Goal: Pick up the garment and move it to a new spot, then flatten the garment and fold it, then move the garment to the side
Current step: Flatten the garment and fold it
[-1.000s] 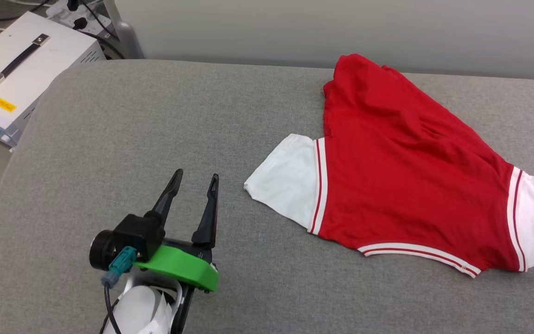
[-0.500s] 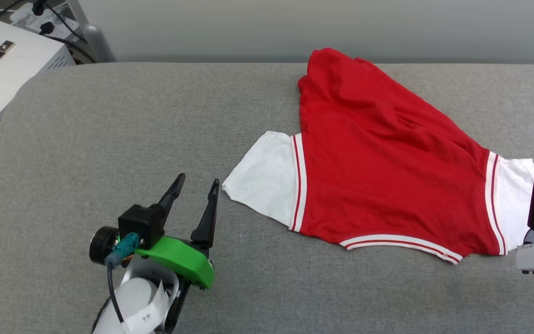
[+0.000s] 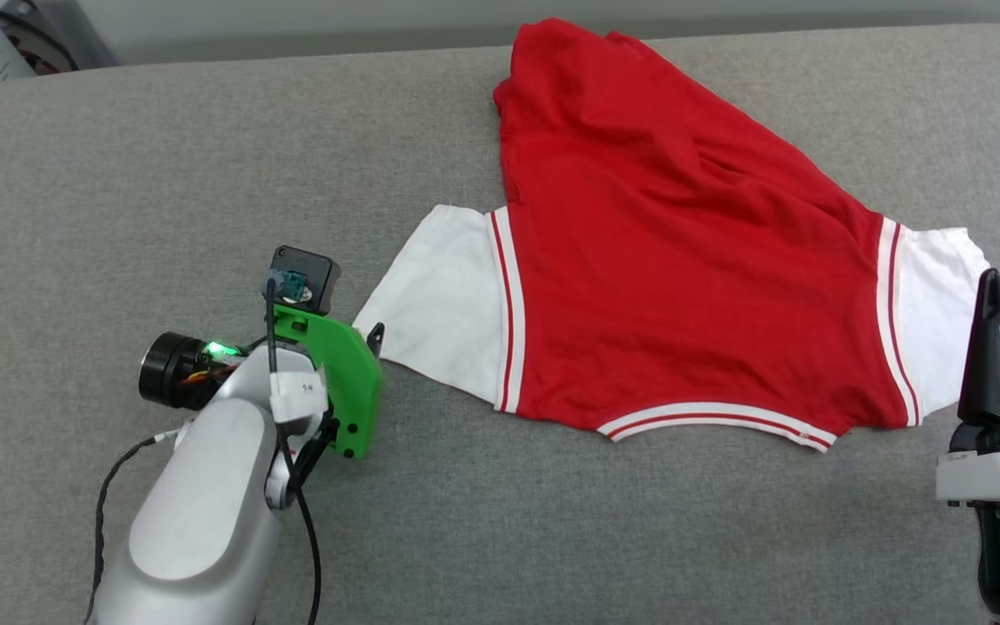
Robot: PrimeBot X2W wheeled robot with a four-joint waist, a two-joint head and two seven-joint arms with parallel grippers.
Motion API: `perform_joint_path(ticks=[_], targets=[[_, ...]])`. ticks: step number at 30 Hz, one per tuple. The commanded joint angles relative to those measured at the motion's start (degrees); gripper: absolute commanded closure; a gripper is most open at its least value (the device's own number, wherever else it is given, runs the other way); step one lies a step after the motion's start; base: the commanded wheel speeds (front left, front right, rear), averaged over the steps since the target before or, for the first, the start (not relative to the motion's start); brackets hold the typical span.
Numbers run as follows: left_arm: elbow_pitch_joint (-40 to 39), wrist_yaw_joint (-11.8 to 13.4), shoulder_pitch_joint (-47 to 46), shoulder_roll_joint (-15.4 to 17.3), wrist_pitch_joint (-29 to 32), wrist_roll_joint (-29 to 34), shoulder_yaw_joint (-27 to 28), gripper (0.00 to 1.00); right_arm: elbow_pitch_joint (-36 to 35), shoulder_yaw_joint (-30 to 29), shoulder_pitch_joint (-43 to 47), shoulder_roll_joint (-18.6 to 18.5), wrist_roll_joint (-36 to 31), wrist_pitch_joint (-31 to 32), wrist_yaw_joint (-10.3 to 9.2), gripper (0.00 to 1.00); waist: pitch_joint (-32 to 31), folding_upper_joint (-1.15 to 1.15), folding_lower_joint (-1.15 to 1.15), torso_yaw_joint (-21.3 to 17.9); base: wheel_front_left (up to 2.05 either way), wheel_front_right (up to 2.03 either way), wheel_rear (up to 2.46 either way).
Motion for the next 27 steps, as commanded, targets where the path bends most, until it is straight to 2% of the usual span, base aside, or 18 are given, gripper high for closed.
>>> perform_joint_path(ticks=[1,4,10,11,12,16,21,27], targets=[[0.2,0.2,-1.3,0.8,2.0,1.1,-0.6,0.00,0.5,0.3,-0.9,0.1,0.0,-0.5,-0.04,0.00,2.4,0.63,0.00,-2.1,0.00,0.00,0.00],[0.6,0.1,-2.0,1.9,6.0,1.7,-1.5,0.00,1.0,0.2,-1.2,0.4,0.3,-0.9,-0.04,0.00,3.6,0.63,0.00,-2.6,0.00,0.00,0.00],[1.8,0.3,-2.2,3.2,9.3,3.4,-3.3,0.00,1.6,0.3,-1.9,0.7,0.2,-1.4,-0.04,0.00,4.9,0.63,0.00,-3.0,0.00,0.00,0.00],[2.1,0.0,-2.0,3.4,10.0,3.6,-4.1,0.11,1.6,0.3,-2.0,0.7,0.1,-1.5,-0.04,0.00,5.0,0.63,0.00,-2.9,0.00,0.00,0.00],[2.3,-0.5,-1.6,3.4,10.9,3.8,-5.1,1.00,1.8,0.3,-2.1,0.7,0.1,-1.6,-0.04,0.00,5.0,0.63,0.00,-2.9,0.00,0.00,0.00],[2.2,-0.8,-0.3,3.4,10.7,3.1,-6.2,1.00,2.3,-0.1,-2.5,0.7,-0.2,-1.7,-0.04,0.00,4.7,0.63,0.00,-2.4,0.00,0.00,0.00],[1.0,2.2,1.7,3.2,6.5,1.4,-3.3,1.00,3.4,-0.3,-2.2,0.3,-0.7,-1.4,-0.04,0.00,2.7,0.63,0.00,-1.5,0.00,0.00,0.00],[-3.8,5.7,7.1,4.3,2.3,-1.7,1.8,1.00,4.1,0.0,-0.8,-1.1,0.5,1.7,-0.04,0.00,-0.9,0.63,0.00,0.6,0.00,0.00,0.00]])
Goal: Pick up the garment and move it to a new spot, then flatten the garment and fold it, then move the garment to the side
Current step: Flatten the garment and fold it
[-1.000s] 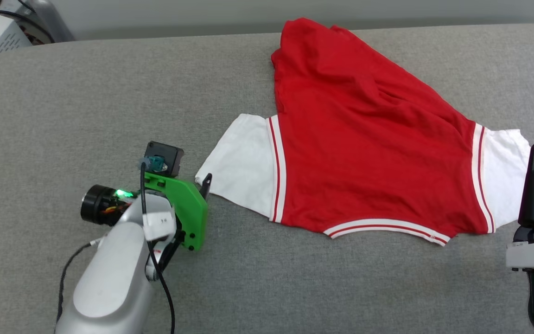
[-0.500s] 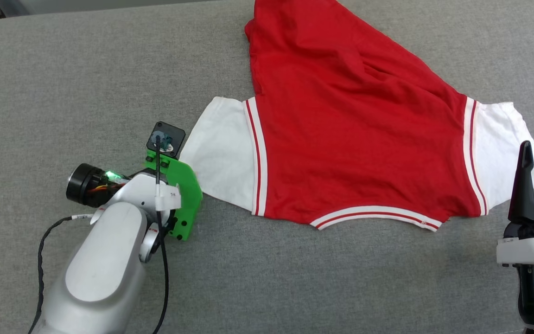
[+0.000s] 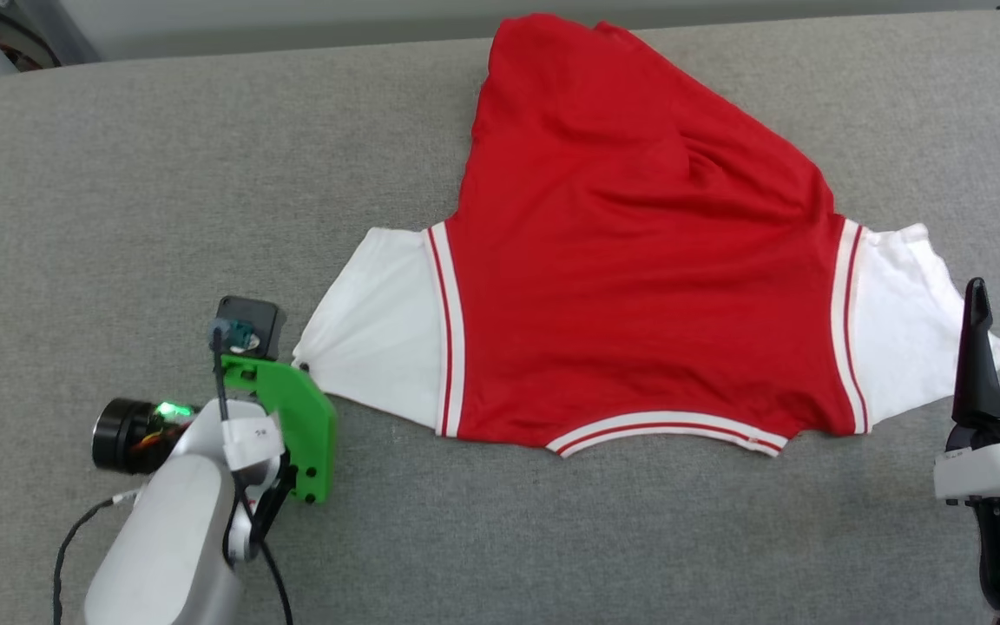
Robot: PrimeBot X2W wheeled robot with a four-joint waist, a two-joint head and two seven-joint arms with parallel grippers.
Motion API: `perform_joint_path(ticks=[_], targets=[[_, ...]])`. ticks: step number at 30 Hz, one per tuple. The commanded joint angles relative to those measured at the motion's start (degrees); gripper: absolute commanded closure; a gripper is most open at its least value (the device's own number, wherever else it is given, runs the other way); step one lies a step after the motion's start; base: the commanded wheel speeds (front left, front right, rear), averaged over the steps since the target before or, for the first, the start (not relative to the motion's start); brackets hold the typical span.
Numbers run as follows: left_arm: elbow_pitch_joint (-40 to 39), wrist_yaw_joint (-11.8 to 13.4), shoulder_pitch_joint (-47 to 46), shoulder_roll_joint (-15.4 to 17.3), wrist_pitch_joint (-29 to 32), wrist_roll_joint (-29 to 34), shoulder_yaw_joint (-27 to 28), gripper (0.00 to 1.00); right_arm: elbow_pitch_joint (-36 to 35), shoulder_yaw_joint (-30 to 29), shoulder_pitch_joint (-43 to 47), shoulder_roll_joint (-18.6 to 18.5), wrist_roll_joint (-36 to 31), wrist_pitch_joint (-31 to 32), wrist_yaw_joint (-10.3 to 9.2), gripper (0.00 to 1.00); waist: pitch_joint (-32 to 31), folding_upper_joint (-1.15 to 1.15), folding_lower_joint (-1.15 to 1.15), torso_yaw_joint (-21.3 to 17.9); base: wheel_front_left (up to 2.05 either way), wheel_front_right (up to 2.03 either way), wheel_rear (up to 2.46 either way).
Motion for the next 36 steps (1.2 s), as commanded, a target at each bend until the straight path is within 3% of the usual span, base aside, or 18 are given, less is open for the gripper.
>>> perform_joint_path(ticks=[1,9,14,22,28,36], targets=[[-1.3,1.0,2.8,0.9,-0.7,-1.0,1.3,1.00,-0.1,0.0,0.9,-0.8,0.5,1.1,-0.04,0.00,-2.4,0.63,0.00,1.9,0.00,0.00,0.00],[-13.6,3.2,13.1,2.5,-0.9,-4.3,4.6,1.00,-0.5,0.5,3.5,-4.4,-0.2,15.0,-0.04,0.00,-5.2,0.63,0.00,5.9,0.00,0.00,0.00],[-22.7,1.3,18.4,3.8,2.2,-6.3,3.1,1.00,-0.8,0.0,3.8,-8.3,0.1,28.6,-0.04,0.00,-5.1,0.63,0.00,7.7,0.00,0.00,0.00],[-32.0,0.3,20.9,4.4,5.1,-7.4,0.9,1.00,1.6,-3.2,0.3,-13.2,0.7,49.8,-0.04,0.00,-2.4,0.63,0.00,9.7,0.00,0.00,0.00],[-35.2,-0.1,19.8,4.0,5.7,-7.4,-0.4,1.00,5.2,-4.1,-3.0,-15.7,-2.1,54.3,-0.04,0.00,0.1,0.63,0.00,11.2,0.00,0.00,0.00],[-36.0,-0.2,18.9,3.4,5.5,-8.0,-1.0,1.00,11.3,-3.9,-5.1,-16.3,-3.9,55.1,-0.04,0.00,2.0,0.63,0.00,12.5,0.00,0.00,0.00]])
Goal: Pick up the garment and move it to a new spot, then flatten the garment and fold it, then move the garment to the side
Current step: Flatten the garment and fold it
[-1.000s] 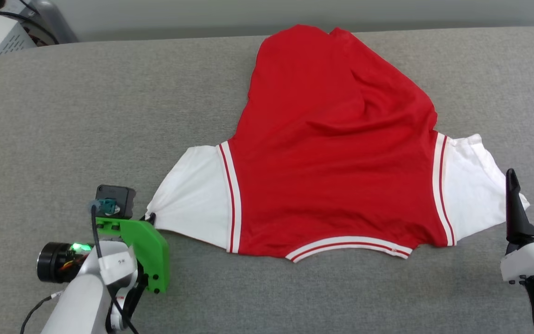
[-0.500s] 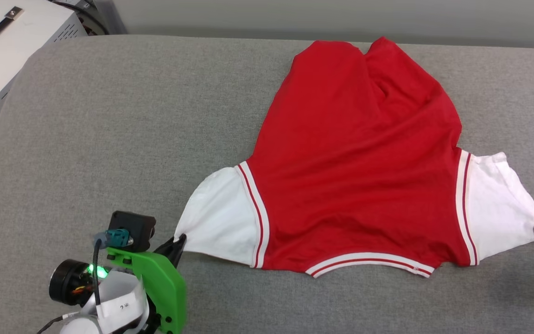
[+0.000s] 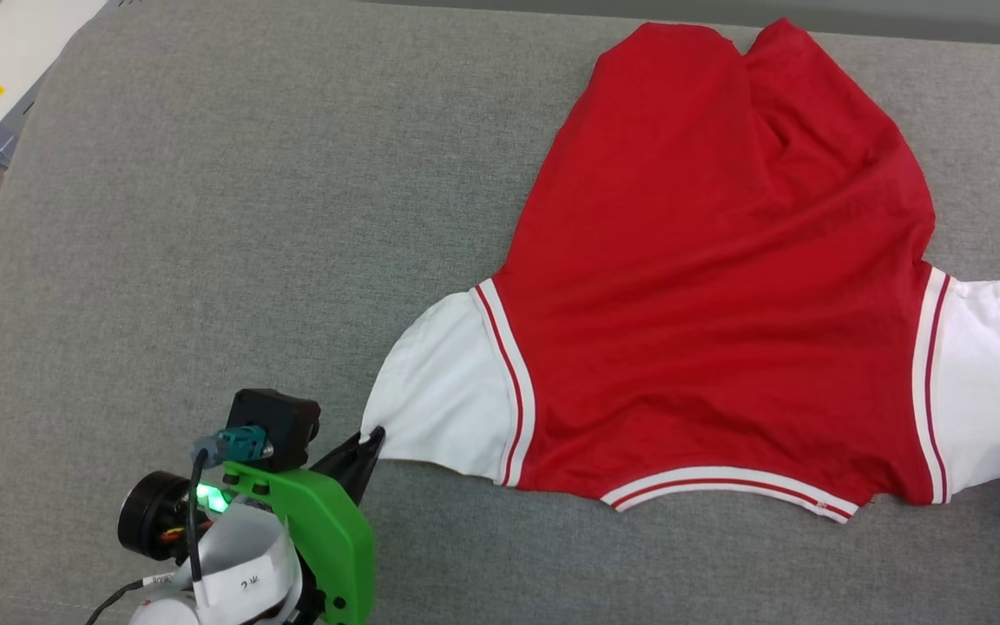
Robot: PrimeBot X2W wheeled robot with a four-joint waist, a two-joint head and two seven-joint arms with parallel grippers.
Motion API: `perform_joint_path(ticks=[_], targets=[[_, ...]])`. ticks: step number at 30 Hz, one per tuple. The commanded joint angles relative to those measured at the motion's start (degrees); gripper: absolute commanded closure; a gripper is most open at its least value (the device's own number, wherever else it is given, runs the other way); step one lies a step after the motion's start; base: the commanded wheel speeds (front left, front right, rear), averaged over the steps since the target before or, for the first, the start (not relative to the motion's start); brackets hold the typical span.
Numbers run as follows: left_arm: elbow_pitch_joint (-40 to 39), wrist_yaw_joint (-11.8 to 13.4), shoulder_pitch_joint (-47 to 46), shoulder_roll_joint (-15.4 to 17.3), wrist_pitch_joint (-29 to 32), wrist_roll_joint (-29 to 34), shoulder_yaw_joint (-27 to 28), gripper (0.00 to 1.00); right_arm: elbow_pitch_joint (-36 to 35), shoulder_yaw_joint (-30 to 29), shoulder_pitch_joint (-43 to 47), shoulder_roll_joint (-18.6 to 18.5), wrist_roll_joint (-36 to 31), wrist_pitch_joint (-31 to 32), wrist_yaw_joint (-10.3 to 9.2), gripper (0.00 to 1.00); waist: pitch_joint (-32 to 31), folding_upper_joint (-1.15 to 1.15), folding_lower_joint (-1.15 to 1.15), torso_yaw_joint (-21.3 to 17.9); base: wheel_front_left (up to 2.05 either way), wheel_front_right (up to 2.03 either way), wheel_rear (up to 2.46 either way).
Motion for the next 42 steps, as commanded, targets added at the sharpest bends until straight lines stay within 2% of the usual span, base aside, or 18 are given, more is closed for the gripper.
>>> perform_joint_path(ticks=[1,5,6,7,8,11,18,24,34,42], targets=[[-0.2,0.2,-1.1,-0.3,0.0,-0.1,0.1,1.00,1.5,0.3,-0.7,0.1,-0.2,0.1,-0.05,0.00,0.6,0.63,0.00,0.6,0.00,0.00,0.00],[0.0,0.4,-1.5,-0.1,0.0,0.1,0.2,1.00,4.6,1.8,-0.4,0.5,0.6,0.6,-0.05,0.00,0.7,0.63,0.00,0.8,0.00,0.00,0.00],[0.1,0.5,-1.5,0.0,0.0,0.1,0.2,1.00,5.4,2.1,-0.2,0.7,1.0,0.9,-0.05,0.58,0.6,0.63,0.00,0.8,0.00,0.00,0.00],[0.2,0.5,-1.5,0.0,0.0,0.0,0.3,1.00,5.9,2.5,-0.1,0.9,1.5,1.2,-0.05,0.82,0.5,0.63,0.00,0.8,0.00,0.00,0.00],[0.3,0.6,-1.5,0.0,0.0,0.0,0.3,1.00,6.4,2.8,0.1,1.0,2.0,1.4,-0.05,1.00,0.4,0.63,0.00,0.7,0.00,0.00,0.00],[0.6,0.7,-1.4,0.2,0.0,-0.1,0.4,1.00,6.9,3.1,0.0,1.3,3.0,0.1,-0.05,1.00,-0.5,0.63,0.00,0.5,0.00,0.00,0.00],[1.8,1.1,-0.9,0.5,-1.7,-0.4,1.6,1.00,5.4,2.4,0.0,1.0,2.6,-7.2,-0.05,1.00,-5.2,0.63,0.00,-0.8,0.00,0.00,0.00],[1.4,1.3,-1.4,1.0,-4.9,-0.3,3.6,1.00,-1.6,1.0,0.3,-0.7,5.0,-12.3,-0.05,1.00,-11.7,0.63,0.00,-2.3,0.00,0.00,0.00],[-2.3,1.5,-7.3,2.5,-8.4,-0.4,8.2,1.00,-13.2,-0.2,-5.5,-4.2,10.6,-11.7,-0.05,1.00,-16.9,0.63,0.00,-4.9,0.00,0.00,0.00],[-3.7,1.3,-16.8,3.2,-11.0,-0.3,11.4,1.00,-16.2,2.7,-12.6,-6.3,11.2,-13.0,-0.05,1.00,-18.0,0.63,0.00,-7.0,0.00,0.00,0.00]])
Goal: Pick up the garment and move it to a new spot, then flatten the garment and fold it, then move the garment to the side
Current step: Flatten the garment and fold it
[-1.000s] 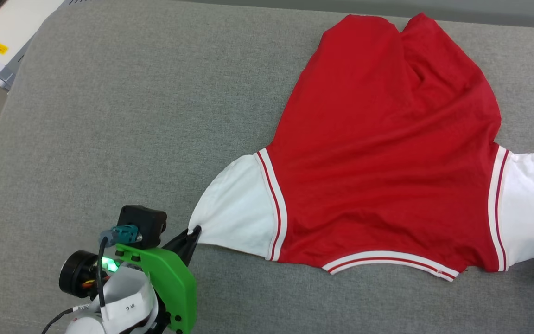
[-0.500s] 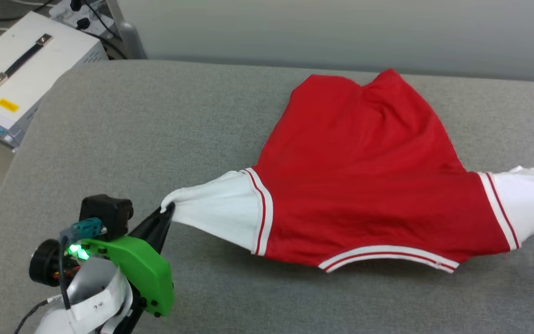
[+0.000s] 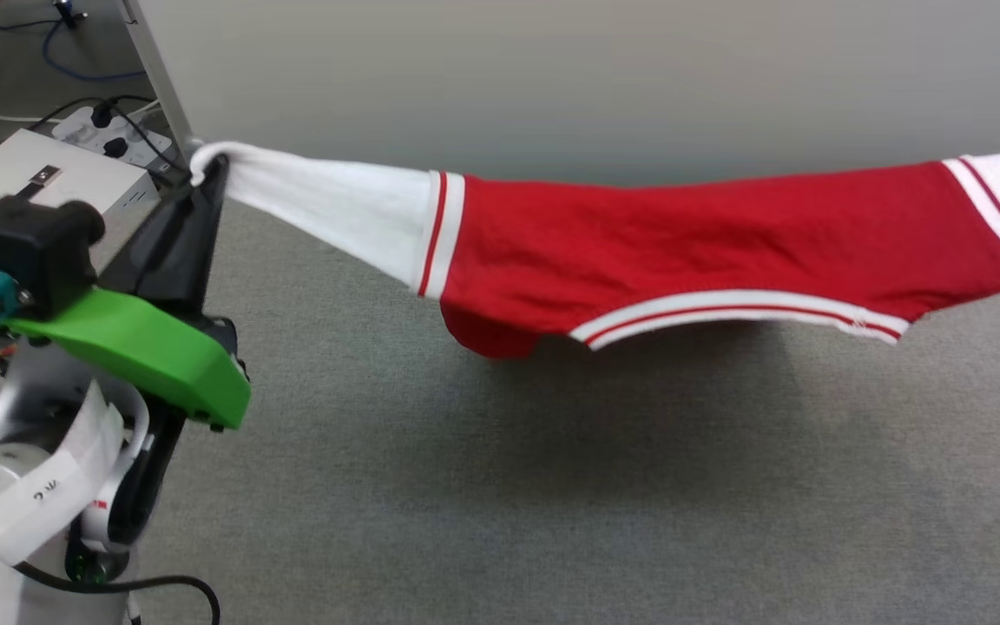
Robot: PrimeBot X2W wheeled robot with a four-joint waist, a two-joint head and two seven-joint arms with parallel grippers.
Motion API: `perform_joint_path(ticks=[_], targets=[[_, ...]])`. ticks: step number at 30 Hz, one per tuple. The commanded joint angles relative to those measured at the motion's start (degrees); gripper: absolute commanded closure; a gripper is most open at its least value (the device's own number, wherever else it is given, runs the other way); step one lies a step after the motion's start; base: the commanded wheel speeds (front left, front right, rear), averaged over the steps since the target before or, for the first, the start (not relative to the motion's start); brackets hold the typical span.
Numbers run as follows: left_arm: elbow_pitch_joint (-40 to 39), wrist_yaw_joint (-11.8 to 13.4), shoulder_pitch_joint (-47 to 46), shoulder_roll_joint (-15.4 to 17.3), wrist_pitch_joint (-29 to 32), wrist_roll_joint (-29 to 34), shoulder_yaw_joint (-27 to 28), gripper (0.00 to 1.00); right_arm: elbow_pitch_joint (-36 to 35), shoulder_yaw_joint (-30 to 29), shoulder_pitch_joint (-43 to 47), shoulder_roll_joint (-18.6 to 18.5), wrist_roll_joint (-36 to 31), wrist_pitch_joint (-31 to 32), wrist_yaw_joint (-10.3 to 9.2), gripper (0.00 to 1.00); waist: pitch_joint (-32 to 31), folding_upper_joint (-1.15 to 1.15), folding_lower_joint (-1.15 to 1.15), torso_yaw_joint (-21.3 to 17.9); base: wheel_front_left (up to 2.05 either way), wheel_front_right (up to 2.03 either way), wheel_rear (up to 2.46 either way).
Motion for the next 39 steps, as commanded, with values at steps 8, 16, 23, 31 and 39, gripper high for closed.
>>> perform_joint_path(ticks=[8,16,23,31,39], targets=[[1.2,-0.5,-10.2,1.9,-1.7,0.3,2.4,1.00,-0.1,2.2,-8.8,-0.9,1.4,-0.7,-0.04,1.00,0.6,0.63,0.00,-2.4,0.00,0.00,0.00],[7.0,-3.7,-21.2,5.5,-0.3,-0.4,3.1,1.00,3.6,4.9,-20.0,-2.1,1.5,-1.2,-0.04,1.00,7.3,0.63,0.00,-3.4,0.00,0.00,0.00],[14.0,-6.6,-35.5,8.3,0.4,-0.7,2.0,1.00,10.1,7.4,-33.8,-2.8,0.0,-3.5,-0.04,1.00,17.9,0.63,0.00,-3.3,0.00,0.00,0.00],[26.2,-8.4,-56.1,9.4,-2.7,0.1,-0.8,1.00,22.5,10.2,-51.5,-1.6,-5.9,-9.5,-0.04,1.00,29.8,0.63,0.00,-2.9,0.00,0.00,0.00],[42.6,-8.5,-73.5,7.8,-11.2,3.5,-2.6,1.00,36.1,6.1,-68.8,3.1,-15.1,-17.7,-0.04,1.00,37.6,0.63,0.00,-2.7,0.00,0.00,0.00]])
